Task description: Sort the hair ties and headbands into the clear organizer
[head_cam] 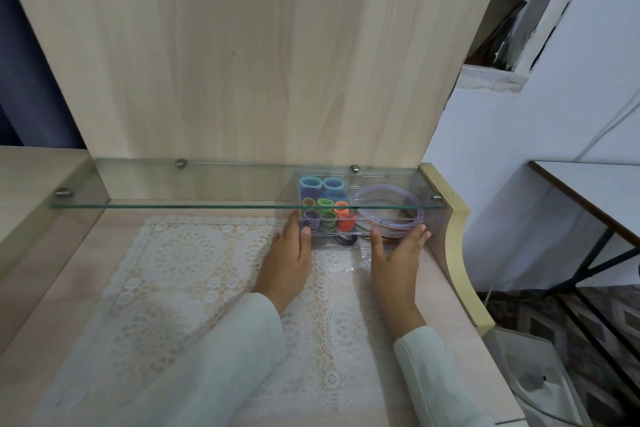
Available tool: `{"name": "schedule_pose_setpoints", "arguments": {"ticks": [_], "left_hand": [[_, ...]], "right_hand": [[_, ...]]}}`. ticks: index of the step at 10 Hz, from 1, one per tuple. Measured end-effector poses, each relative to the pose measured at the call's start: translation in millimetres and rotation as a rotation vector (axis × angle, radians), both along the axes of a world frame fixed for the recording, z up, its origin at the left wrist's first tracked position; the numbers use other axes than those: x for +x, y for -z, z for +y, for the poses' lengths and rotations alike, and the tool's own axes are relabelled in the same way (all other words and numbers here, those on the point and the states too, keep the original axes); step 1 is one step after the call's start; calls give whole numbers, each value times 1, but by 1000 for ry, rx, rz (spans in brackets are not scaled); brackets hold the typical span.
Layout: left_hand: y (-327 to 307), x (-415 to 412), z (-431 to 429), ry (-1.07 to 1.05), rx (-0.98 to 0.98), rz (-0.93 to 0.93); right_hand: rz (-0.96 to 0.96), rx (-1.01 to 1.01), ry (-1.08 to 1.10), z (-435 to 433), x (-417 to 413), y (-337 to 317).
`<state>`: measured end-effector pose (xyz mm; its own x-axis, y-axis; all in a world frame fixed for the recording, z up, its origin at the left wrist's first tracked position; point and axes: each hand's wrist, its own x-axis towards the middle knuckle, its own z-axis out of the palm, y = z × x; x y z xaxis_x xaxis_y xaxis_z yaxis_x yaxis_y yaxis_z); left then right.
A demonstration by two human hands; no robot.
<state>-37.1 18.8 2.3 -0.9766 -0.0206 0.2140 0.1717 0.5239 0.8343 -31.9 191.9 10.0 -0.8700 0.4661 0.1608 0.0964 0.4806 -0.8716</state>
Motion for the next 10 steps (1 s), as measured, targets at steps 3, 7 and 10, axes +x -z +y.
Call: {"name": "schedule_pose_setpoints", "arguments": {"ticks": [3, 7, 10], "left_hand": [[-9, -2, 6, 31, 119, -72], [-2, 1, -8, -28, -193, -13], [18, 109, -70, -241, -114, 305]], "right_hand": [[-20, 37, 13, -5, -3, -5], [-22, 69, -32, 5, 3, 1], [240, 271, -140, 26, 113, 24]]}}
